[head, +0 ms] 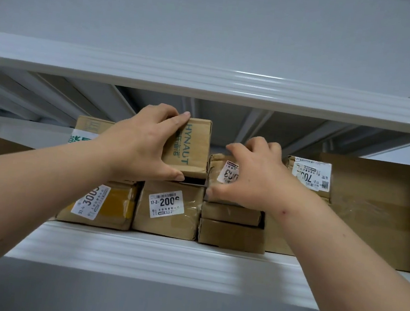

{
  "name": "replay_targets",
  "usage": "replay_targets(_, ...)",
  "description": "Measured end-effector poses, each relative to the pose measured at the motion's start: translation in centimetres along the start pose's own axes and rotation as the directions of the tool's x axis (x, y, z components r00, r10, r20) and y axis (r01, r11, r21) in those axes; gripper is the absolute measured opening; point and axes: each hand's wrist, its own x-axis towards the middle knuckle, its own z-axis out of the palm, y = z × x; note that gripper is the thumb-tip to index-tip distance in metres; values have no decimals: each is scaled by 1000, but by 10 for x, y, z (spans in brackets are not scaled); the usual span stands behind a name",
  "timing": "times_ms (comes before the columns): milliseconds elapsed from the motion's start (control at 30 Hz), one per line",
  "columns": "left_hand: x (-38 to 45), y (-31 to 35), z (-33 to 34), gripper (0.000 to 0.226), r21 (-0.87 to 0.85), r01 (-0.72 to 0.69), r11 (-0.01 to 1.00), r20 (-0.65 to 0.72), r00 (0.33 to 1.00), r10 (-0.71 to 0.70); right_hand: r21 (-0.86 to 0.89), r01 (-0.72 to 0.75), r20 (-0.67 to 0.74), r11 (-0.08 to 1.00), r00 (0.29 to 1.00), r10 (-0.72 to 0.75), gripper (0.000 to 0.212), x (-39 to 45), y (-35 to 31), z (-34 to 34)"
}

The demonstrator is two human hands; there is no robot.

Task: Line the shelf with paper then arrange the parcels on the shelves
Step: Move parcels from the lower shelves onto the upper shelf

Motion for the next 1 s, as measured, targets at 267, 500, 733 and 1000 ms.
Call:
replay_targets(267,-3,5,4,115,13,-33,999,0,999,33,-96,1,91,995,996,8,96,4,14,1)
replay_targets(500,10,5,11,115,-91,-35,995,57,998,41,-57,-16,-3,998,1000,16,83,0,10,2)
replay_targets(733,9,-9,14,84,-193,1,981,124,992,24,-96,21,-46,995,999,-25,71,-3,6,14)
replay_targets(1000,-3,-3,22,85,-107,7,994,81,997,2,-168,31,-122,985,991,-52,70,-6,1,22)
